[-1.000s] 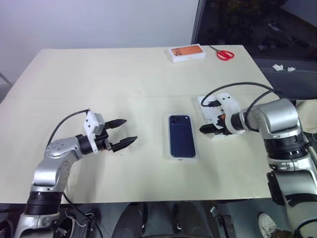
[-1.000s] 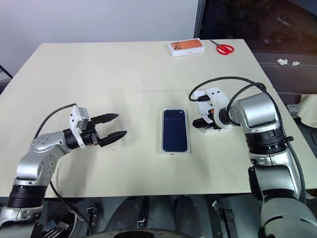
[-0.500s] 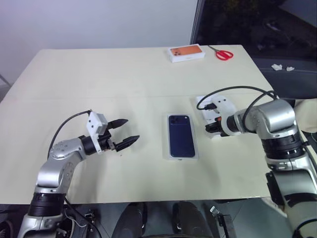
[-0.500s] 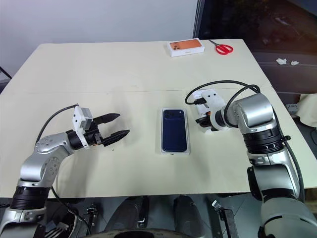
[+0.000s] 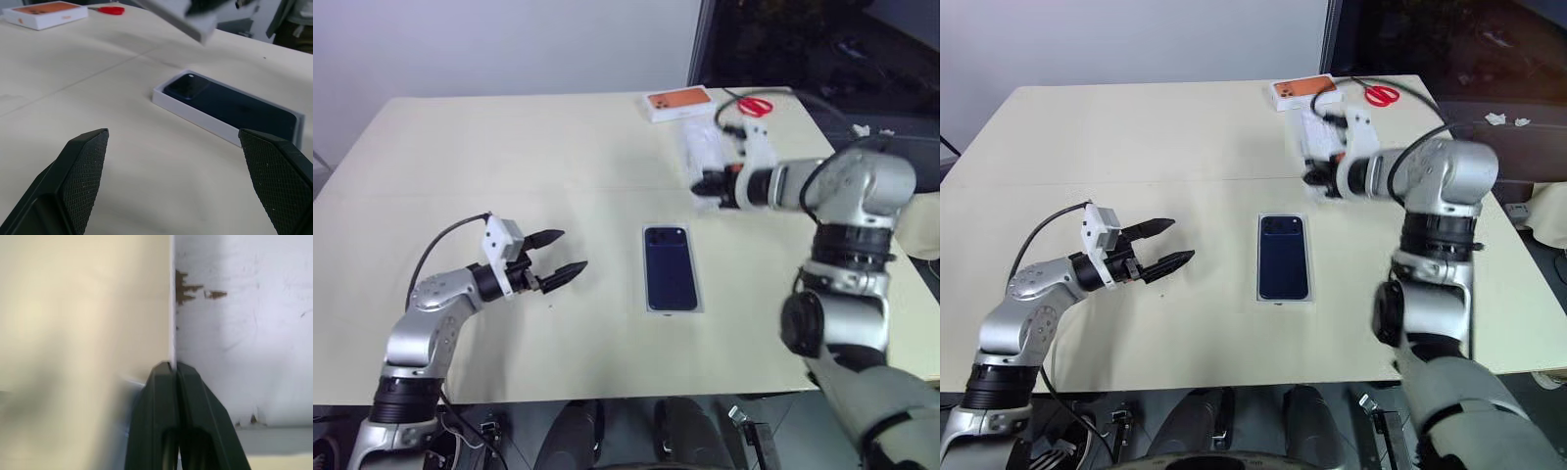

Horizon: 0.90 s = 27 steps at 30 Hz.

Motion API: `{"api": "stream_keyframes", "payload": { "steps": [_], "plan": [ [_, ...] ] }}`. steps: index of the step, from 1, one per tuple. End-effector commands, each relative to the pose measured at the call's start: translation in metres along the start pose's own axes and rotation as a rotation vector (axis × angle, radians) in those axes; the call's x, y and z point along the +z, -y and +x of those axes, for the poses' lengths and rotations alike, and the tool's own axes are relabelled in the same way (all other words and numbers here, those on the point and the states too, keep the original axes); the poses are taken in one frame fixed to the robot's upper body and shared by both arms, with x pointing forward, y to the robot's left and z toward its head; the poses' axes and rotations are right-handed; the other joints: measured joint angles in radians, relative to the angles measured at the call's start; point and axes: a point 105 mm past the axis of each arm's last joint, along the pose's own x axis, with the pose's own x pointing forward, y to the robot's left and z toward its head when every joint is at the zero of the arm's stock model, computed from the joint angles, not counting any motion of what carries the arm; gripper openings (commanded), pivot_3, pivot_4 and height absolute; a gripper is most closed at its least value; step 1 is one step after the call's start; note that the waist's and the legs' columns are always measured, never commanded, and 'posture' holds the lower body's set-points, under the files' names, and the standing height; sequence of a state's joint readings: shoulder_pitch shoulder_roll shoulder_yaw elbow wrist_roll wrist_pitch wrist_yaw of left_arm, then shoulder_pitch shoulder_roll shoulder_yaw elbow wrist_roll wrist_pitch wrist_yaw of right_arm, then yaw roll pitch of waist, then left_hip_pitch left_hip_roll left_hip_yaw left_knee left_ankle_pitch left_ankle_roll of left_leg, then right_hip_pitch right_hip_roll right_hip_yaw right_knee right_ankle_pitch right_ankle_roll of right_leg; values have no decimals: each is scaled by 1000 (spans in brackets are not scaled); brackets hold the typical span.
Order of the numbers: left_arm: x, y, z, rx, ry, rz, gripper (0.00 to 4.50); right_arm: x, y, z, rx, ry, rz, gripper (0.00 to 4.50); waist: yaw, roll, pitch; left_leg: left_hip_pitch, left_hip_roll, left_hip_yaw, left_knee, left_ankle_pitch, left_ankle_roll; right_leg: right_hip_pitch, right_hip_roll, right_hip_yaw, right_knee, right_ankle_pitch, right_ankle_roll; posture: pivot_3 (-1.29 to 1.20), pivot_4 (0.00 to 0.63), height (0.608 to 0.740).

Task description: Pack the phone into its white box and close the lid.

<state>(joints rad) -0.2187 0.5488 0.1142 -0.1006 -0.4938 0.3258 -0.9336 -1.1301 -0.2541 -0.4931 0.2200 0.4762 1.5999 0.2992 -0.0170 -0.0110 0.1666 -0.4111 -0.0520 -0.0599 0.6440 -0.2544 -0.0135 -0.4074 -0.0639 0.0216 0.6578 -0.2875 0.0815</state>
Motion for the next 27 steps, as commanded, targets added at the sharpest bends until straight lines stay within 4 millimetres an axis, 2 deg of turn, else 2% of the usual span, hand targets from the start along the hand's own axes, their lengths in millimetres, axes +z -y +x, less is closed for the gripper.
{"api": "stream_keyframes", "payload": {
  "steps": [1, 5, 9, 13, 16, 21, 24, 27],
  "plan": [
    [20, -9, -6, 26, 53, 22, 4500, 11, -35, 1, 342, 70, 207, 17, 0, 0, 0, 0, 0, 0, 0, 0, 0, 0, 0, 0, 0, 0, 0, 0, 150, 740],
    [32, -14, -9, 40, 100, 4, 4500, -24, -58, 3, 624, 29, 332, 17, 4, 0, 0, 0, 0, 0, 0, 0, 0, 1, -1, -1, 0, 0, 0, 0, 150, 740],
    [36, -15, -10, 48, 116, 11, 4500, -60, -71, -8, 799, -25, 410, 17, -1, 1, 1, -1, 0, 1, 1, -1, 2, 1, -2, 0, -1, 0, 0, 0, 150, 740],
    [37, -14, -9, 49, 112, 12, 4500, -98, -74, -12, 814, -69, 510, 17, -8, 1, 1, 0, 0, 1, 2, -1, 2, 1, -1, 0, 1, 0, 0, 0, 150, 740],
    [36, -11, -6, 42, 113, 11, 4500, -119, -71, -12, 783, -82, 537, 17, -18, 1, 1, 0, 1, 1, 2, -1, 2, 2, 1, 0, 1, 0, 0, 0, 150, 740],
    [32, -7, -1, 31, 114, -21, 4500, -141, -64, -12, 731, -127, 553, 17, -25, 1, 1, 0, 1, 1, 2, -1, 2, 2, 1, 0, 1, 0, 1, 0, 150, 740],
    [27, 1, 3, -8, 113, -70, 3562, -142, -62, -10, 693, -129, 555, 0, -26, 1, 1, 1, 1, 1, 2, -1, 2, 2, 2, 0, 2, 0, 1, 0, 150, 740],
    [19, 11, 7, -43, 101, -99, 2003, -148, -57, -7, 655, -145, 564, 0, -26, 1, 1, 1, 2, 1, 2, -1, 2, 2, 2, 0, 1, 0, 1, 0, 150, 740]
  ]
}}
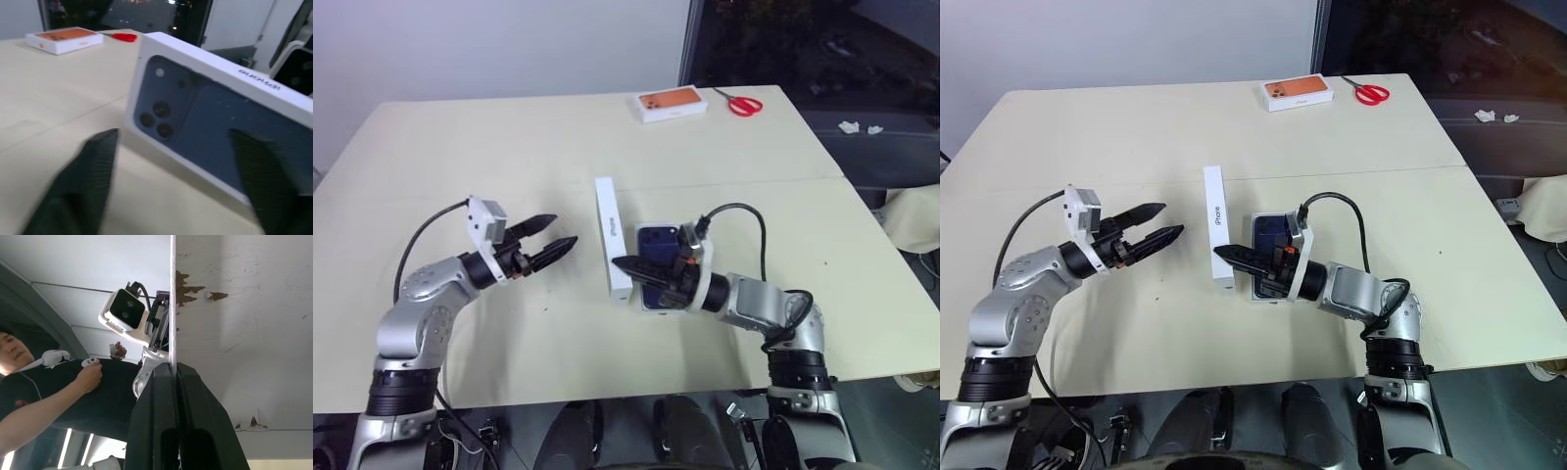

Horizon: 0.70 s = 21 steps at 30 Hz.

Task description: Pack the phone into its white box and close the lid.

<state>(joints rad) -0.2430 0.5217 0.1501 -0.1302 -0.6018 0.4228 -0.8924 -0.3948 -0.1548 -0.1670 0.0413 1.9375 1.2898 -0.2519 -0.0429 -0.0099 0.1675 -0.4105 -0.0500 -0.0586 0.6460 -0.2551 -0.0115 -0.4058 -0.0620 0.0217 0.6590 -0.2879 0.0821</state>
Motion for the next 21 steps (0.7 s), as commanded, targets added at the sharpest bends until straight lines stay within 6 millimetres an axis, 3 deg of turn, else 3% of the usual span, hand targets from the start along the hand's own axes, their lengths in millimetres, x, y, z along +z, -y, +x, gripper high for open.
{"api": "stream_keyframes", "payload": {
  "steps": [1, 4, 10, 14, 17, 20, 21],
  "plan": [
    [-1, 13, 4, -54, 9, -4, 1560, -4, -6, -2, 18, -10, -18, 0, 1, 0, 0, 0, 0, 0, 0, 0, 0, 0, 0, 0, 0, 0, 0, 0, 150, 740],
    [-8, 16, 9, -55, 12, -31, 78, -9, -1, -5, -3, -19, -9, 0, 4, 0, 0, 0, 0, 0, 0, 0, 0, 1, 0, 0, -1, 0, 0, 0, 150, 740],
    [-26, 27, 23, -72, -20, -3, 28, -14, 10, -9, -48, -13, 18, 0, 6, 0, 0, 0, 0, 0, 0, 0, 0, 1, 0, 0, -1, 0, 0, 0, 150, 740],
    [-28, 36, 36, -103, -17, 3, 0, -11, 9, -10, -55, 0, 9, 1367, 7, 0, 0, 0, 0, 0, 0, 0, 0, 1, 0, 0, -1, 0, 0, 0, 150, 740],
    [-33, 36, 40, -106, -20, 4, 0, -6, 5, -13, -65, 4, -24, 3014, 7, 0, 0, 0, 0, 0, 0, 0, 0, 1, 0, 0, -1, 0, 0, 0, 150, 740],
    [-39, 37, 50, -103, 1, -29, 0, 11, -8, -28, -116, -12, -149, 4475, 13, 0, 0, 0, 0, 0, 1, 0, 0, 1, 0, 0, -1, 0, 0, 0, 150, 740],
    [-40, 39, 51, -106, 7, -42, 0, 14, -12, -34, -117, -29, -181, 4475, 19, 0, 0, 0, 0, 1, 2, 0, 0, 2, -1, 0, -1, 0, 0, 0, 150, 740]
  ]
}}
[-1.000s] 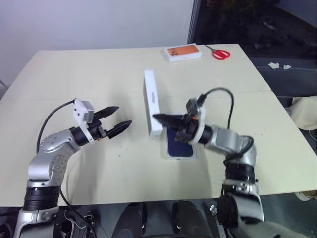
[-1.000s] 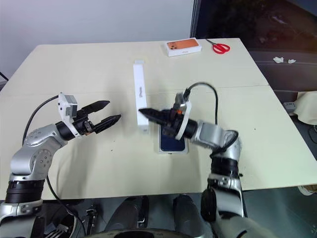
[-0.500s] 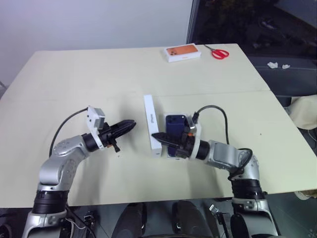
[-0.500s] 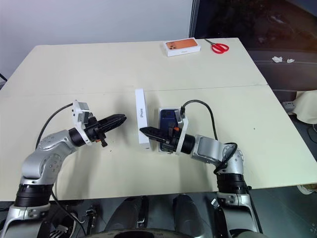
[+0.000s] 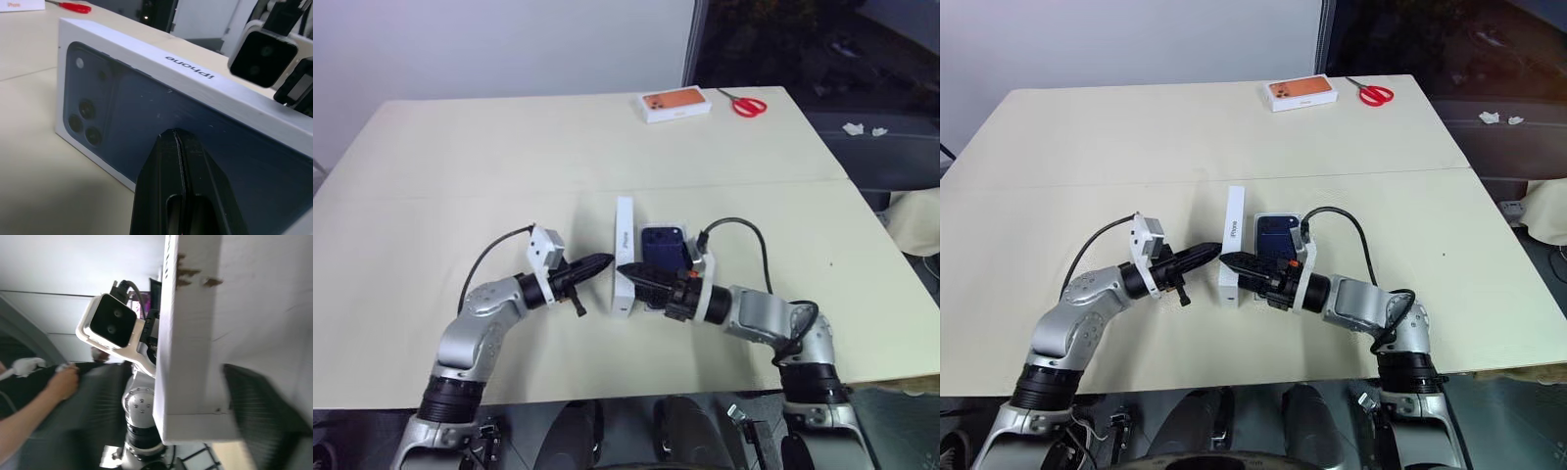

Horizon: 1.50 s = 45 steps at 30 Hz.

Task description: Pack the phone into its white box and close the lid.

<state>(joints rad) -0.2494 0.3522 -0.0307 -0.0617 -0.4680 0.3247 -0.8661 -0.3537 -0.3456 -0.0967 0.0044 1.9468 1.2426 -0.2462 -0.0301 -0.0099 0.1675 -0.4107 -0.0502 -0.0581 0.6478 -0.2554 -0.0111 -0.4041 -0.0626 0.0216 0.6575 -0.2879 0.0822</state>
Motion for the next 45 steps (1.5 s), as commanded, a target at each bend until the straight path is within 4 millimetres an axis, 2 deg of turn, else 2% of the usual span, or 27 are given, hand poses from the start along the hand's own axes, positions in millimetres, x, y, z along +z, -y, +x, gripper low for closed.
{"api": "stream_keyframes", "payload": {
  "steps": [1, 5, 9, 11, 14, 19, 23, 27, 30, 33, 37, 39, 41, 45],
  "plan": [
    [-1, 6, 8, -21, 27, 0, 0, 12, -28, -18, 52, -31, -153, 4475, 11, 0, 0, 0, 0, 0, 0, 0, 0, 0, 0, 0, 0, 0, 0, 0, 150, 740],
    [-4, 6, 10, -15, 32, -8, 0, 12, -36, -48, -73, -155, -364, 4475, 19, 0, 0, -1, 1, 0, -1, -1, 2, 1, 1, -1, -2, 0, 0, 0, 150, 740],
    [-9, 4, 15, -18, 29, -12, 0, 42, -39, -75, -226, -165, -581, 4475, 19, 0, 0, -1, 1, 0, 2, -1, 2, 2, 0, -1, -3, 0, 0, 0, 150, 740],
    [-9, -1, 20, -10, 39, -26, 0, 60, -32, -83, -312, -143, -725, 4475, 20, 0, 1, 0, 1, 0, 2, -1, 2, 2, 1, -2, -3, 0, 0, 0, 150, 740],
    [-8, 1, 34, -51, 52, -42, 0, 79, -16, -84, -409, -132, -921, 4475, 20, -1, 1, 0, 2, -1, 1, -1, 2, 3, 2, -4, -5, 0, 1, 0, 150, 740],
    [-2, 16, 57, -110, 74, -43, 0, 92, 2, -72, -472, -145, -1155, 4475, 19, -2, 1, 0, 1, 0, 1, -1, 2, 3, 1, -3, -5, 0, 2, 0, 150, 740],
    [5, 11, 52, -89, 95, -51, 0, 107, 6, -69, -518, -102, -1238, 4475, 18, -2, 1, 0, 1, 0, 1, -1, 1, 2, 1, -2, -4, 0, 2, 0, 150, 740],
    [11, 2, 32, -50, 80, -35, 0, 110, 8, -64, -523, -93, -1305, 4475, 17, -2, 1, 0, 1, -1, 1, -1, 1, 2, 1, -2, -3, 0, 2, 0, 150, 740],
    [6, -10, 12, 8, 12, -3, 0, 109, 11, -61, -526, -100, -1357, 3695, 19, -1, 1, 0, 1, 0, 0, -1, 1, 1, 1, -1, -4, 0, 2, 0, 150, 740],
    [-6, -19, -1, 47, -74, -14, 0, 112, 14, -63, -554, -102, -1405, 2266, 20, -1, 1, 0, 1, -1, 0, -1, 1, 1, 1, -1, -4, 0, 2, 0, 150, 740],
    [-22, -15, 1, 27, -150, -62, 0, 112, 18, -63, -569, -132, -1459, 92, 26, -1, 1, 0, -1, -1, 1, -1, 1, 2, -1, -2, -4, 0, 2, 0, 150, 740],
    [-34, -6, 12, -4, -202, -145, 0, 105, 19, -61, -551, -184, -1514, 37, 27, -1, 1, 0, -1, -1, 1, -1, 1, 2, -2, -1, -4, 0, 2, 0, 150, 740],
    [-38, 0, 20, -30, -230, -209, 0, 94, 20, -60, -520, -263, -1576, 37, 29, -2, 1, 0, -2, -1, 1, -1, 1, 2, -2, -1, -4, 0, 2, 0, 150, 740],
    [-43, 3, 27, -46, -294, -208, 0, 83, 16, -59, -487, -327, -1633, 37, 35, -1, 1, 0, -2, -1, 1, -1, 1, 2, -1, -2, -3, 0, 2, 0, 150, 740]
  ]
}}
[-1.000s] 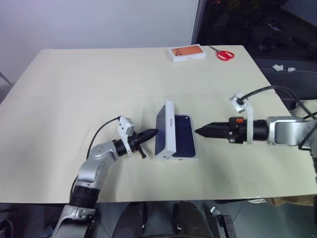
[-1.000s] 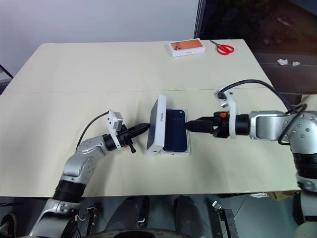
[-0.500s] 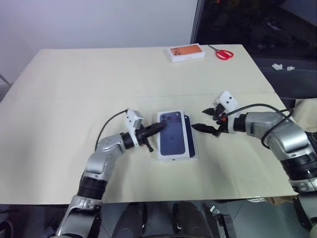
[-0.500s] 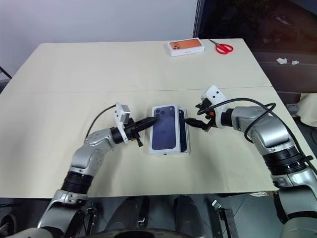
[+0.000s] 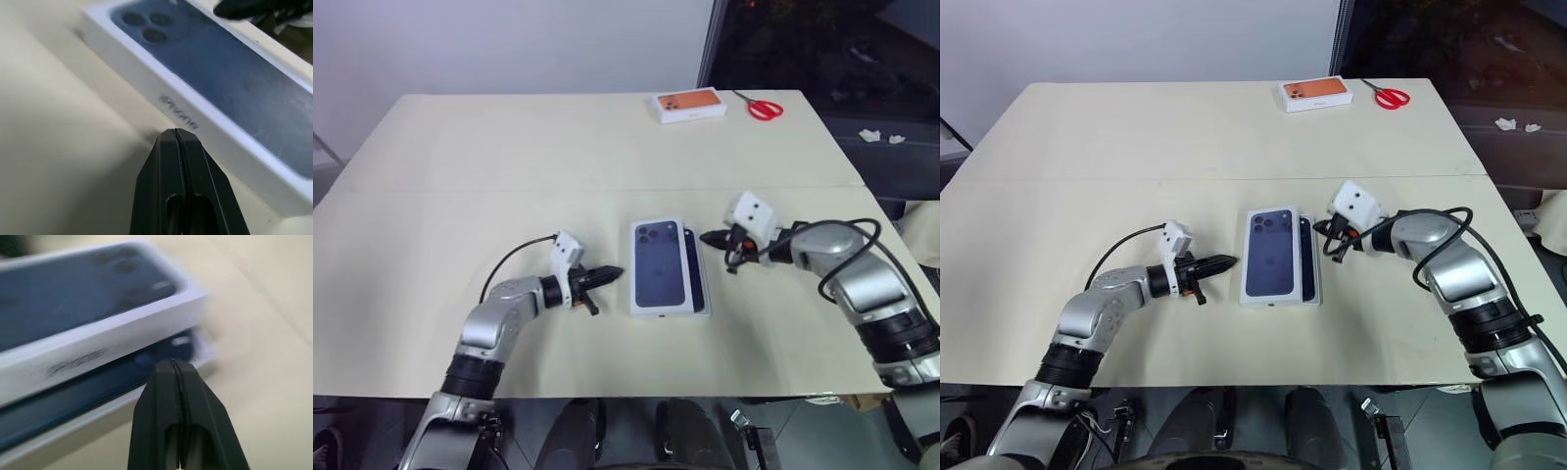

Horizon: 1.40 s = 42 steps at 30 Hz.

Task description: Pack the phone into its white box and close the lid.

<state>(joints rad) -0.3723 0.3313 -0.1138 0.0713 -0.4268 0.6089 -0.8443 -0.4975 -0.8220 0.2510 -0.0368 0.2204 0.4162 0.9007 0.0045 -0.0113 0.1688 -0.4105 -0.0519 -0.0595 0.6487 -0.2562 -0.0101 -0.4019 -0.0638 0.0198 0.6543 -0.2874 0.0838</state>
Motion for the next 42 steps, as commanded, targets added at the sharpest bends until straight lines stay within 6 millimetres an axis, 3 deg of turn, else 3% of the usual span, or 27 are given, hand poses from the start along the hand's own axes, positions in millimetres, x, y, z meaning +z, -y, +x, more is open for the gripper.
{"api": "stream_keyframes", "payload": {
  "steps": [1, 5, 11, 23, 27, 32, 37, 39, 42],
  "plan": [
    [-6, 5, 7, -25, -56, 3, 0, 18, -2, -8, 9, 26, -108, 37, 0, 0, 0, 0, 0, 0, 0, 0, 0, 0, 0, 0, 0, 0, 0, 0, 150, 740],
    [-2, 13, 16, -66, -46, -19, 0, 23, -4, -9, 21, 45, -88, 37, 3, 0, 0, 0, 0, 0, 0, 0, 0, 0, 0, 0, 0, 0, 0, 0, 150, 740],
    [8, 22, 32, -101, -10, -1, 0, 13, -9, -15, 54, 4, -102, 37, 11, 0, 0, 0, -1, -1, 1, 0, 0, 2, -2, -1, -1, 0, 0, 0, 150, 740],
    [14, 31, 35, -131, 26, 16, 0, -8, -10, -20, 51, -71, -123, 37, 9, 0, 0, 1, -1, -1, 1, 0, 0, 2, -1, -1, -1, 0, 0, 0, 150, 740],
    [24, 29, 35, -124, 63, 1, 0, -8, -10, -18, 43, -65, -103, 37, 8, 0, 0, 1, -1, -1, 1, 0, 0, 2, -1, -1, -1, 0, 0, 0, 150, 740],
    [20, 29, 33, -125, 47, 15, 0, -10, -8, -17, 39, -86, -140, 37, 7, 0, 0, 1, -1, -1, 1, 0, -1, 2, -1, -1, -1, 0, 0, 0, 150, 740],
    [16, 21, 30, -87, 44, -1, 0, -9, 22, -26, -82, -97, -141, 37, 7, 0, 0, 1, -1, -1, 1, 0, -1, 2, -1, 0, -1, 0, 0, 0, 150, 740],
    [17, 21, 28, -88, 49, 7, 0, -2, 40, -32, -156, -67, -108, 37, 7, 0, 0, 1, -1, -1, 1, 1, -1, 2, -1, -1, 0, 0, 0, 0, 150, 740],
    [17, 21, 27, -87, 48, 11, 0, 10, 51, -36, -183, -13, -63, 37, 7, 0, 0, 1, -1, -1, 1, 1, -1, 2, -1, -1, 0, 0, 0, 0, 150, 740]
  ]
}}
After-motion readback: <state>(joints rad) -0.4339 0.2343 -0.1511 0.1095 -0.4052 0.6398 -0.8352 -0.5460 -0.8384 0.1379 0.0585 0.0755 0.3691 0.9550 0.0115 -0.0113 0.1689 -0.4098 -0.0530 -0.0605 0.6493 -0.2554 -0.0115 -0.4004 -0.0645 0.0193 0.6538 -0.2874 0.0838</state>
